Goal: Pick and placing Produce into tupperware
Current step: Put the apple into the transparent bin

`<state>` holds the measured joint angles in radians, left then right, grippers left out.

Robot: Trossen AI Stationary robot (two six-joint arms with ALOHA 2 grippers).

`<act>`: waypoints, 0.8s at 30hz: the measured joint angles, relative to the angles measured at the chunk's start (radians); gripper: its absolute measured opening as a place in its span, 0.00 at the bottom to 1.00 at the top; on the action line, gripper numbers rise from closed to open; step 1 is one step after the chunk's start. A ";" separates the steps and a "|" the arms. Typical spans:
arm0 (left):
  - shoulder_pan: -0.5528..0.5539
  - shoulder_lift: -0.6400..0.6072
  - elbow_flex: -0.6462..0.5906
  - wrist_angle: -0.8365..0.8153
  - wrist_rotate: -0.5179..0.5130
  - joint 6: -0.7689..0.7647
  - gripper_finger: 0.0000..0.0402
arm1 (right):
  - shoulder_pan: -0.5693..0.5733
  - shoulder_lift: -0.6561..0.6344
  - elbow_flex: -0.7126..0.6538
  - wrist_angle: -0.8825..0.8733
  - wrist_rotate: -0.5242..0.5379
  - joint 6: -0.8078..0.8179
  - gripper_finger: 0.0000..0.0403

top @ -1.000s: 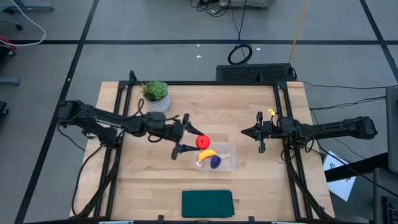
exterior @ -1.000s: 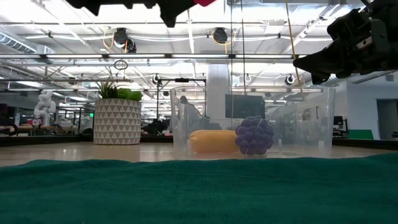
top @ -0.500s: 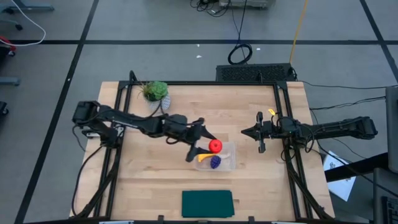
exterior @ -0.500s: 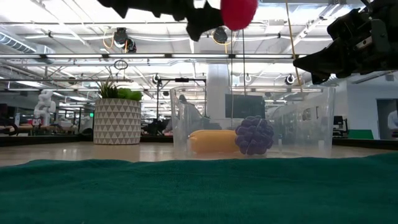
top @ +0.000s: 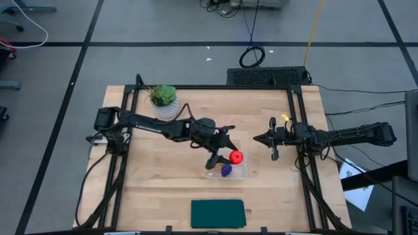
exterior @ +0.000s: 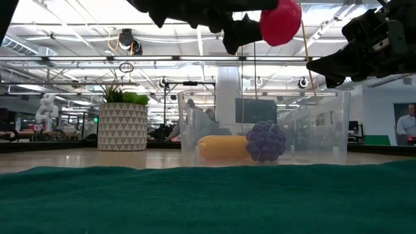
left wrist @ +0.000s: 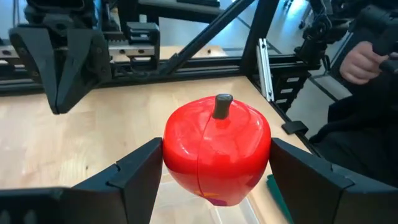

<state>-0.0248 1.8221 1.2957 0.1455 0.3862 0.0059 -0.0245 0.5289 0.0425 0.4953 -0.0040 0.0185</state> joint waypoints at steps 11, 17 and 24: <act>0.003 0.019 0.044 -0.265 0.003 0.016 0.69 | 0.000 0.000 0.000 -0.007 0.000 0.000 0.00; -0.001 0.019 0.044 -0.403 -0.002 0.016 0.69 | 0.000 0.000 0.000 -0.007 0.000 0.000 0.00; -0.033 0.019 0.044 -0.490 -0.010 0.046 0.69 | 0.000 0.000 0.000 -0.007 0.000 0.000 0.00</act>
<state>-0.0574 1.8416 1.3396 -0.3441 0.3757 0.0518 -0.0244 0.5289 0.0425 0.4881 -0.0040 0.0181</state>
